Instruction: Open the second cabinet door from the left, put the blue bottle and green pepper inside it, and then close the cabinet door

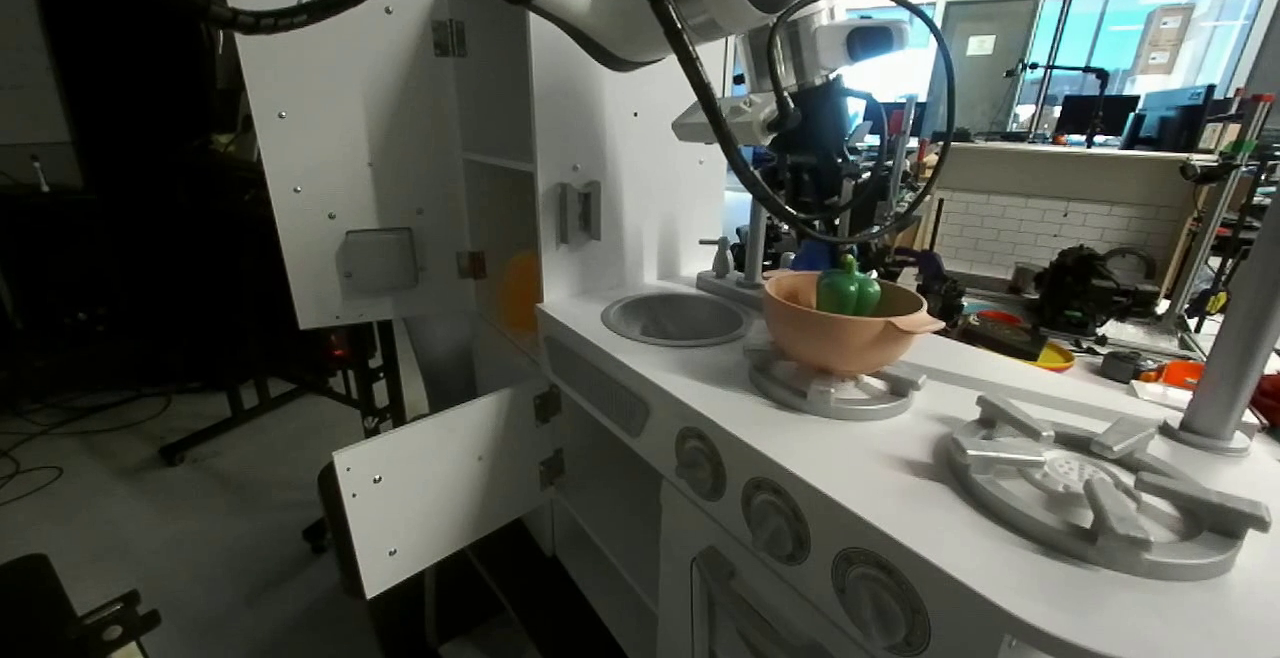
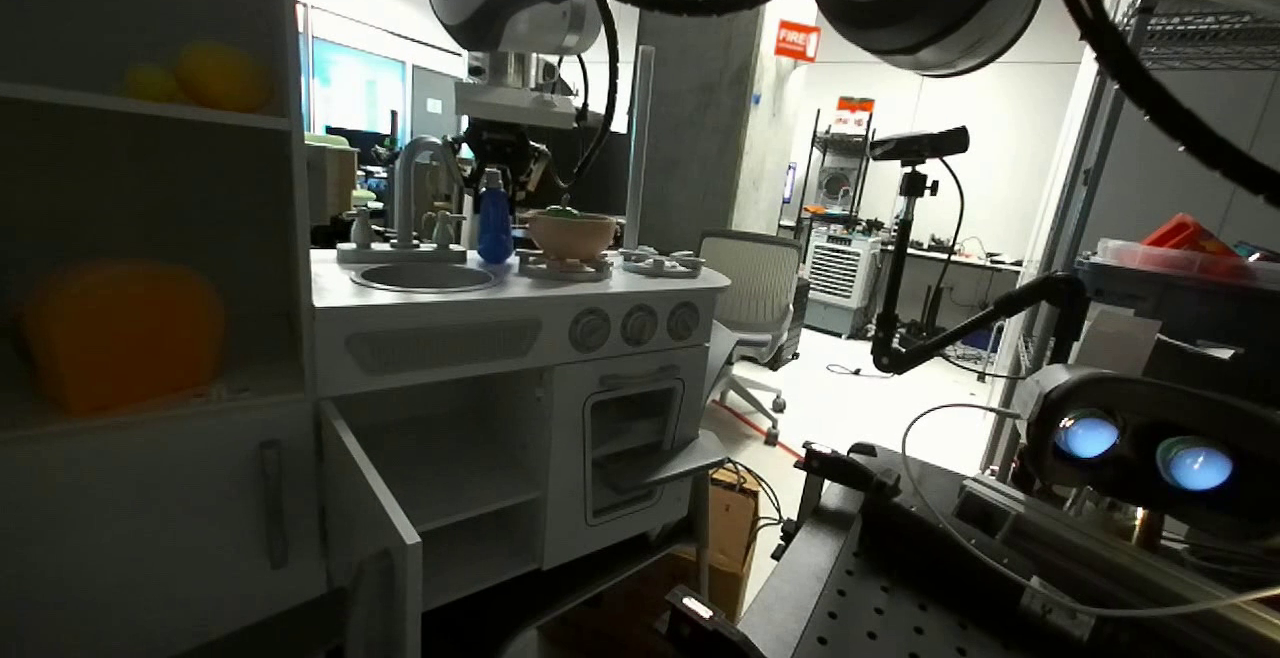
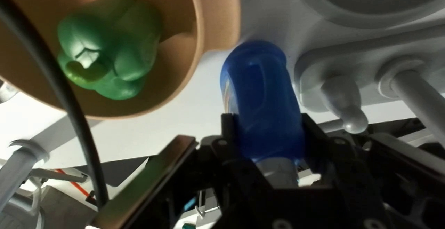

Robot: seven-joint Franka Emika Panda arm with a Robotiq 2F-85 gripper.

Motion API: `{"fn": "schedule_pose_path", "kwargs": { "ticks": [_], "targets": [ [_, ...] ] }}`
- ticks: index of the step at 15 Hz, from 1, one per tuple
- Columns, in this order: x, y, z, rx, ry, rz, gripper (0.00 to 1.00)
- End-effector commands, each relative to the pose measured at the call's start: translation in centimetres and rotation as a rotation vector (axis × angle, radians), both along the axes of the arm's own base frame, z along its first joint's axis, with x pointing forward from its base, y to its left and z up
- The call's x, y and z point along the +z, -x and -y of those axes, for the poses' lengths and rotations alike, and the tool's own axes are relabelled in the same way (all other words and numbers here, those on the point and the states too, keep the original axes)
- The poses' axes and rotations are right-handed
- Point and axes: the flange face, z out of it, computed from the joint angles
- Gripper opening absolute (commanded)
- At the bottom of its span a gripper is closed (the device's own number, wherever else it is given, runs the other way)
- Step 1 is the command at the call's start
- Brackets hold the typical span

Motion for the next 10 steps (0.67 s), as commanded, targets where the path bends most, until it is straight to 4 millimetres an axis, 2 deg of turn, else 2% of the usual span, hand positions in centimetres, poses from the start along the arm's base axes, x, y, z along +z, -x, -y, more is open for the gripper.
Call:
{"fn": "schedule_pose_path", "kwargs": {
  "ticks": [1, 3, 4, 6, 8, 9, 10],
  "targets": [
    [1.4, -0.2, -0.1, -0.004, 0.005, 0.033, 0.22],
    [2.4, -0.2, 0.1, 0.007, -0.001, 0.052, 0.22],
    [4.2, -0.1, -0.7, 0.017, 0.0, 0.057, 0.22],
    [5.4, -0.2, -1.1, 0.041, -0.003, 0.075, 0.22],
    [8.1, 0.2, -2.8, 0.099, -0.002, 0.06, 0.22],
    [8.5, 0.3, -3.0, 0.148, -0.012, 0.051, 0.22],
    [9.8, 0.6, -4.1, 0.198, -0.02, 0.035, 0.22]
  ]
}}
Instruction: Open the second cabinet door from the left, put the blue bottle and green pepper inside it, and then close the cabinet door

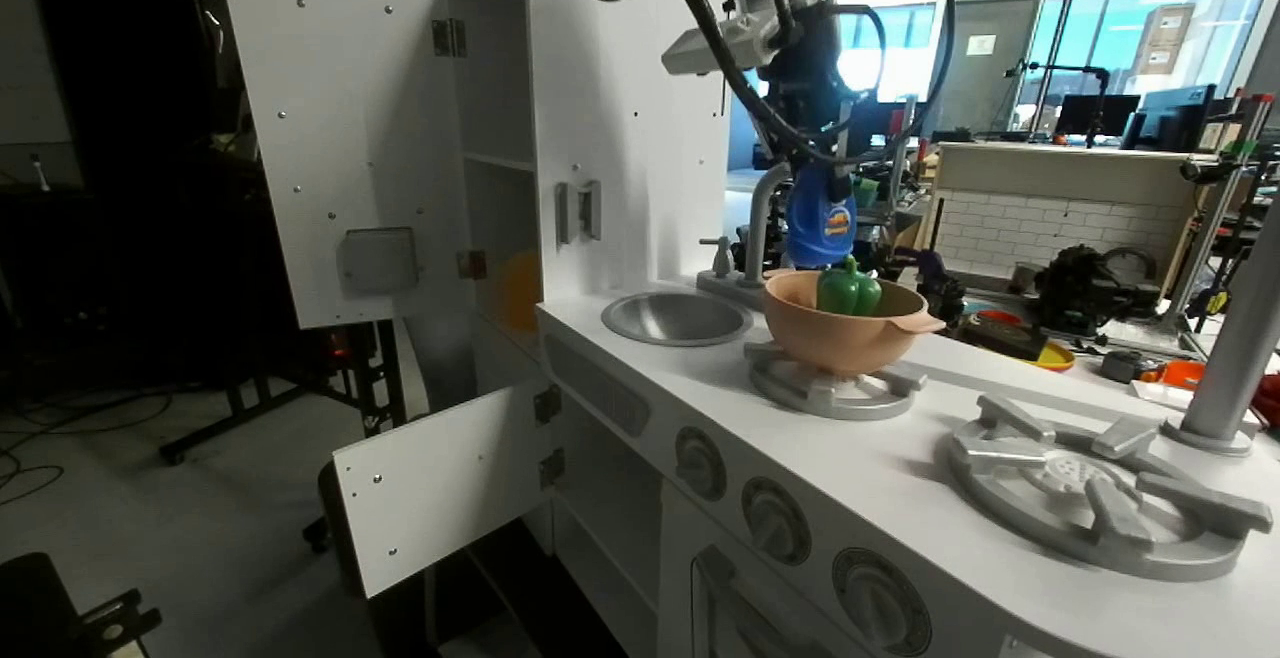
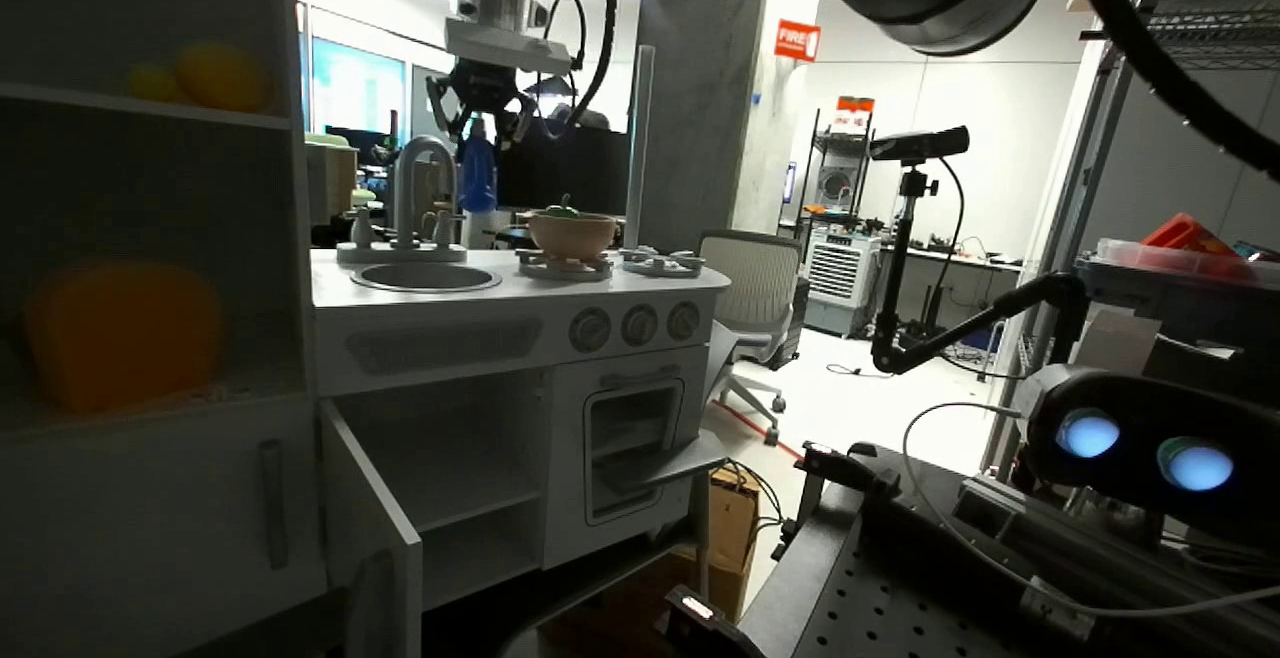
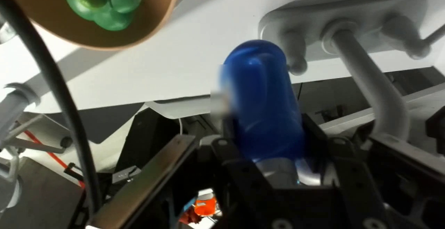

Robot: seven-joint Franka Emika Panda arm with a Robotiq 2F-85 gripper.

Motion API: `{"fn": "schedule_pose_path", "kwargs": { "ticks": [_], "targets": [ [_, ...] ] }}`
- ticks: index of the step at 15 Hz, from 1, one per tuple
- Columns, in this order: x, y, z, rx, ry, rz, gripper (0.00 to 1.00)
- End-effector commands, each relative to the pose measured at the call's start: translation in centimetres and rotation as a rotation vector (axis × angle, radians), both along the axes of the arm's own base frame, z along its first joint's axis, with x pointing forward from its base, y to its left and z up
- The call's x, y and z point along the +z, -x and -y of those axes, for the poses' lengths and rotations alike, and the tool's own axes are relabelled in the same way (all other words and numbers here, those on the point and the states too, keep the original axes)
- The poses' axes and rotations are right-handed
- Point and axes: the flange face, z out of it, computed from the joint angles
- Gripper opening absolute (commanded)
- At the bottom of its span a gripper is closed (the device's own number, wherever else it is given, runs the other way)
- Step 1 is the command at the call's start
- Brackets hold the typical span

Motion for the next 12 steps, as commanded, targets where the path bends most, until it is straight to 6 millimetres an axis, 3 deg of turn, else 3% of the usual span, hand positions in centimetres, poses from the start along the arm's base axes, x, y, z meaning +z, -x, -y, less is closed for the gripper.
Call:
{"fn": "schedule_pose_path", "kwargs": {
  "ticks": [1, 3, 4, 6, 8, 9, 11, 12],
  "targets": [
    [4.9, 1.2, -3.8, 0.179, -0.033, -0.063, 0.22],
    [5.9, 1.9, -5.2, 0.272, -0.047, -0.111, 0.22],
    [7.6, 2.7, -7.3, 0.318, -0.052, -0.143, 0.22],
    [7.2, 3.2, -8.0, 0.412, -0.069, -0.197, 0.22],
    [8.5, 4.6, -10.4, 0.497, -0.073, -0.27, 0.22],
    [7.7, 4.7, -10.0, 0.54, -0.077, -0.307, 0.22],
    [8.5, 6.2, -11.6, 0.614, -0.074, -0.395, 0.22],
    [7.4, 6.3, -10.7, 0.653, -0.079, -0.435, 0.22]
  ]
}}
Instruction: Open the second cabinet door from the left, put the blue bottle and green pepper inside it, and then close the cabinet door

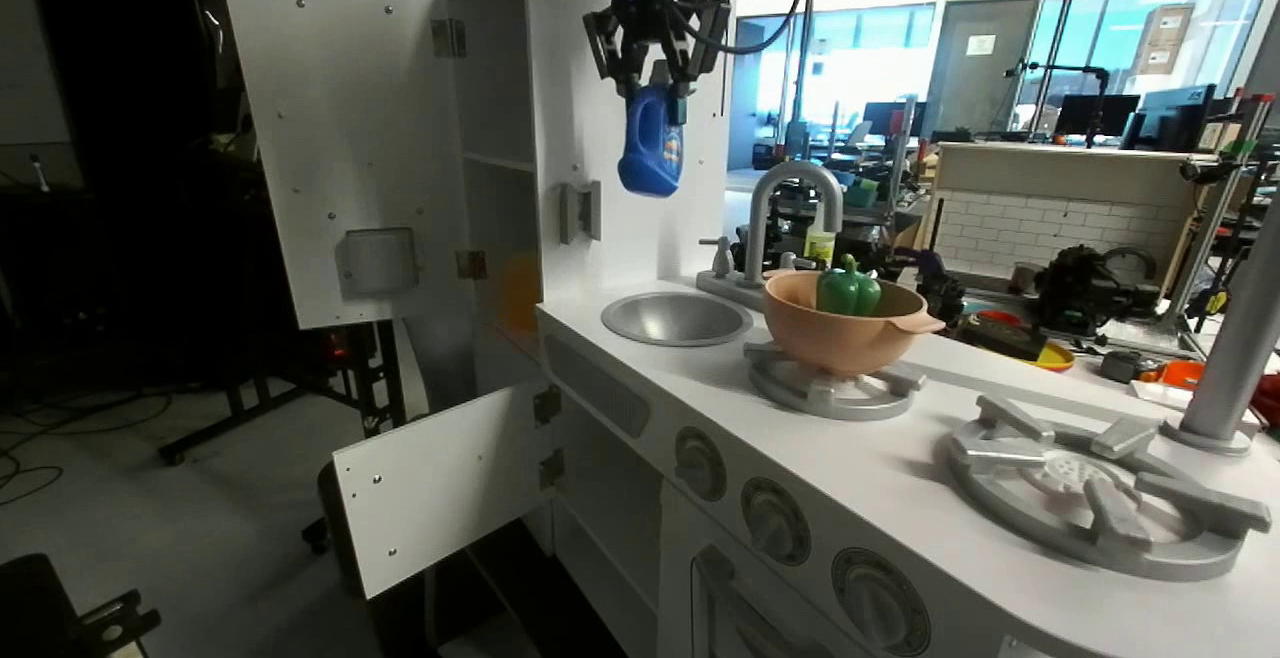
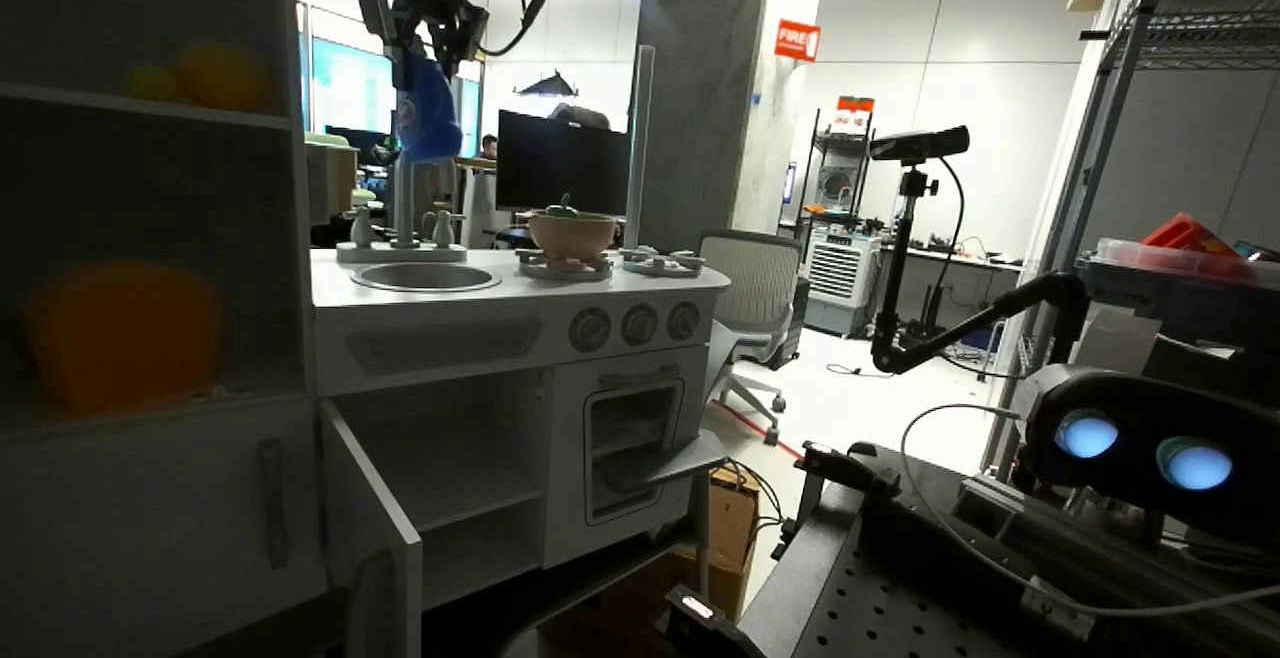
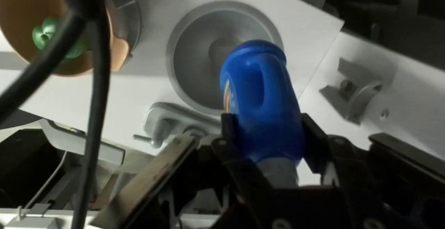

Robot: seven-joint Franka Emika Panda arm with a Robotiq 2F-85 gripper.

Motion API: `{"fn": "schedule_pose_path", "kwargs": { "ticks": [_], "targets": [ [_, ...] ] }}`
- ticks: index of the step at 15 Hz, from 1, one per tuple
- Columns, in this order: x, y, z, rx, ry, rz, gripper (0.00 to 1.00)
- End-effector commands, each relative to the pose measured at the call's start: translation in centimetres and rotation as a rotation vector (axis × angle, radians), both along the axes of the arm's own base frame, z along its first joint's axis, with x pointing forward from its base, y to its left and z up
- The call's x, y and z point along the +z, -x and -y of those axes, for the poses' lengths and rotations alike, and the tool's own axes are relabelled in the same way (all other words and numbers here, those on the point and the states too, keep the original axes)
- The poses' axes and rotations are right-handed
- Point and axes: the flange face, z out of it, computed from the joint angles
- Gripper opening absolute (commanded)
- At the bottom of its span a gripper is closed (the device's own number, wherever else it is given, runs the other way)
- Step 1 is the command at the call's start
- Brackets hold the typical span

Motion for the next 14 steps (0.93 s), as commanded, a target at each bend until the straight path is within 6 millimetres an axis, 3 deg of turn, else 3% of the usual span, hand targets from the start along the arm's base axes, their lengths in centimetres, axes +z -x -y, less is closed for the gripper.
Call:
{"fn": "schedule_pose_path", "kwargs": {
  "ticks": [1, 2, 4, 6, 7, 9, 11, 12, 14],
  "targets": [
    [1.0, 2.2, 1.0, 0.147, -0.011, -0.14, 0.22],
    [1.7, 3.1, 0.5, 0.185, -0.006, -0.184, 0.22],
    [0.6, 3.8, 2.5, 0.267, -0.021, -0.266, 0.22],
    [2.0, 5.7, 2.0, 0.33, -0.012, -0.363, 0.22],
    [0.8, 5.9, 3.3, 0.364, -0.016, -0.41, 0.22],
    [2.0, 7.8, 2.2, 0.409, 0.0, -0.514, 0.22],
    [0.2, 8.3, 3.4, 0.474, -0.009, -0.611, 0.22],
    [1.3, 9.4, 2.0, 0.488, 0.001, -0.65, 0.22],
    [-0.5, 9.6, 2.6, 0.535, -0.018, -0.722, 0.22]
  ]
}}
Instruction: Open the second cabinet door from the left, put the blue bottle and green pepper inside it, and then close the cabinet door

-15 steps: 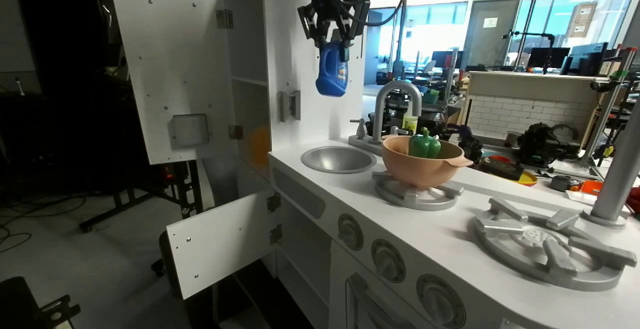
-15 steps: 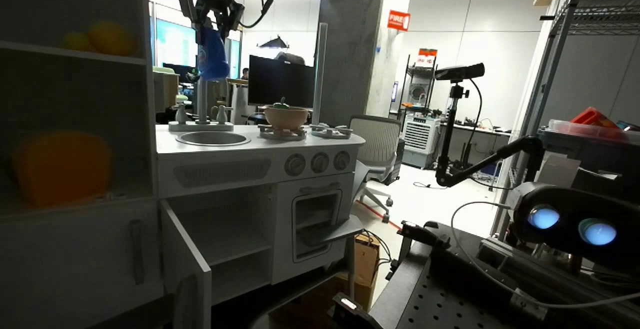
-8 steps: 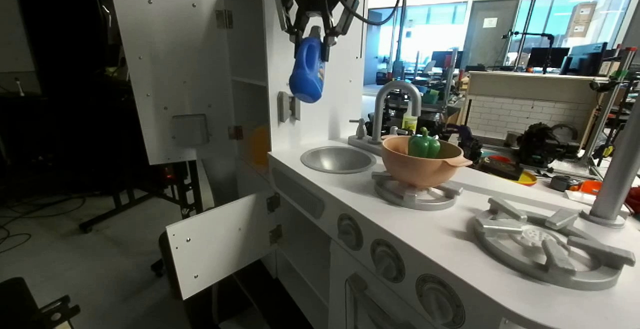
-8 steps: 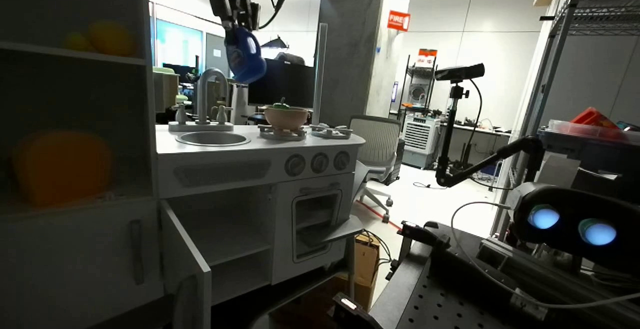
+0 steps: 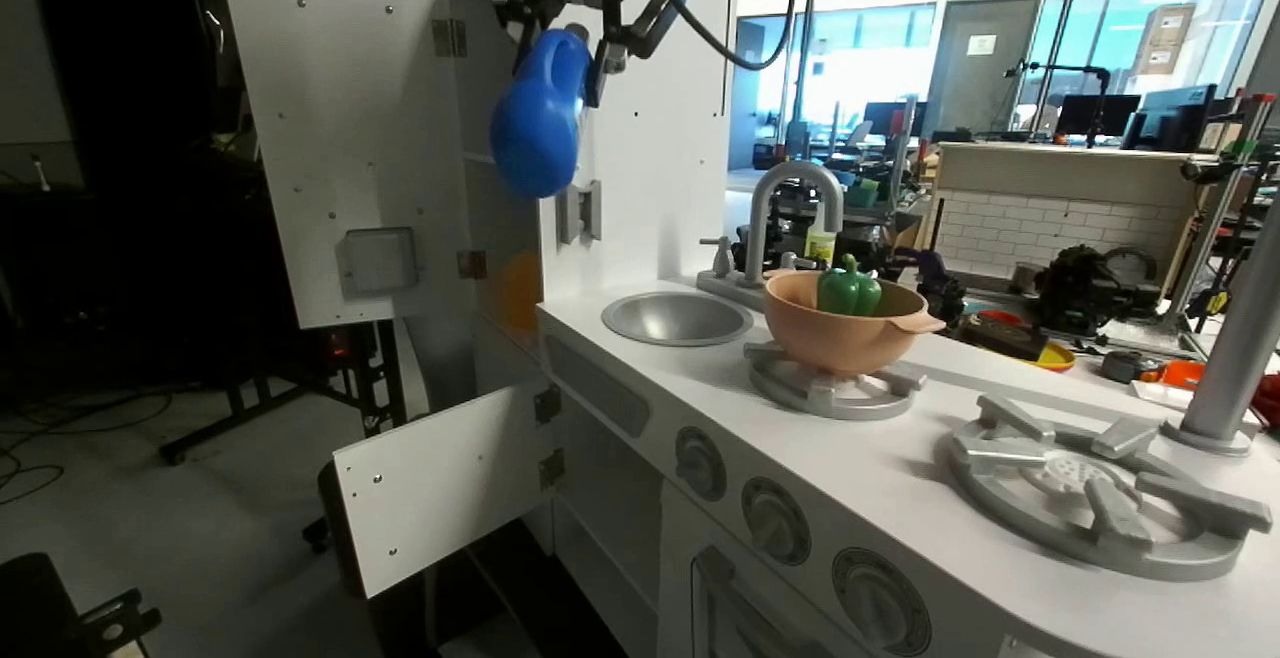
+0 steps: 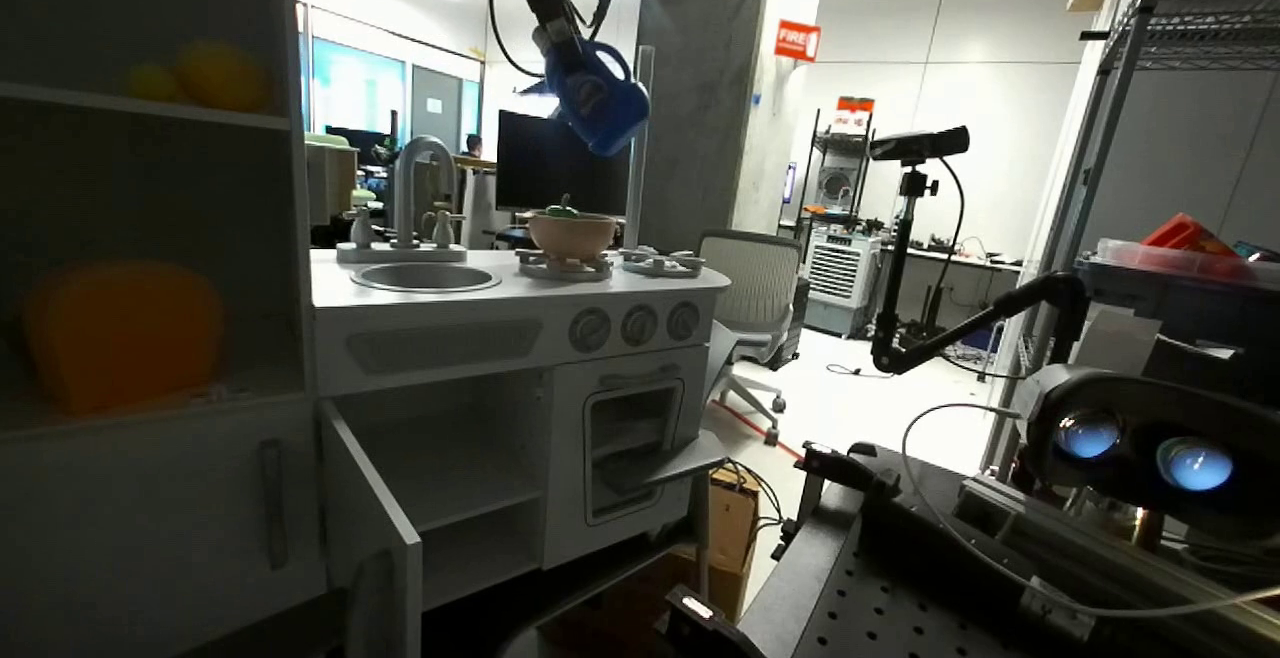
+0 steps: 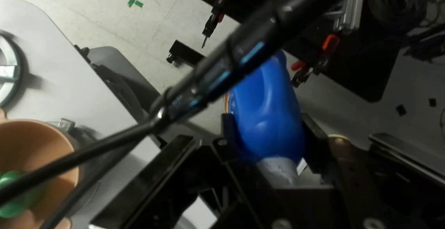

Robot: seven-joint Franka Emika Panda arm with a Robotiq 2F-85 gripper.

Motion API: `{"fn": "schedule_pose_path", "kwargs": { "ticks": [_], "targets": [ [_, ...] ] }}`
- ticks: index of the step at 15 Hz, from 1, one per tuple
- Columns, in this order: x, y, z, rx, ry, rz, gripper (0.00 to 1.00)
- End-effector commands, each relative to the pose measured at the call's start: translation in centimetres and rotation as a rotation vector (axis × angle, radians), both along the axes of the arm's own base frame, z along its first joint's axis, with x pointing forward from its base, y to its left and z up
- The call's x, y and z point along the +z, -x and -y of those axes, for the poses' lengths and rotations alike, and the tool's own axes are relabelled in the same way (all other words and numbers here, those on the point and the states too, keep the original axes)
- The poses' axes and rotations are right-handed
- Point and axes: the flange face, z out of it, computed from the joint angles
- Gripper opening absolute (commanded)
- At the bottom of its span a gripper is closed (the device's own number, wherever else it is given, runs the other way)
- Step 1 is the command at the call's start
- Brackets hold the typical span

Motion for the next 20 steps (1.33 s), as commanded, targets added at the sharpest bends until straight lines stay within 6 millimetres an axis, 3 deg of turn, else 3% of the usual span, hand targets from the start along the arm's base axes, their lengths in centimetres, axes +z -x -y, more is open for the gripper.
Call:
{"fn": "schedule_pose_path", "kwargs": {
  "ticks": [1, 2, 3, 5, 7, 9, 10, 12, 13, 15, 17, 19, 20],
  "targets": [
    [0.1, 1.9, -0.9, 0.073, -0.004, -0.132, 0.22],
    [0.0, 2.3, -1.3, 0.076, -0.006, -0.166, 0.22],
    [-1.7, 2.5, -0.5, 0.084, -0.019, -0.198, 0.22],
    [-2.2, 3.7, -1.4, 0.097, -0.02, -0.261, 0.22],
    [-5.4, 3.6, -0.8, 0.094, -0.007, -0.325, 0.22],
    [-5.6, 4.9, -2.1, 0.077, 0.03, -0.36, 0.22],
    [-6.6, 4.4, -1.2, 0.074, 0.034, -0.361, 0.22],
    [-5.9, 5.2, -2.5, 0.07, 0.059, -0.352, 0.22],
    [-7.0, 5.1, -1.9, 0.068, 0.06, -0.346, 0.22],
    [-6.1, 5.8, -2.8, 0.059, 0.08, -0.313, 0.22],
    [-7.8, 6.5, -2.3, 0.072, 0.085, -0.319, 0.22],
    [-8.0, 8.0, -3.9, 0.096, 0.097, -0.366, 0.22],
    [-9.3, 8.4, -3.3, 0.102, 0.094, -0.377, 0.22]
  ]
}}
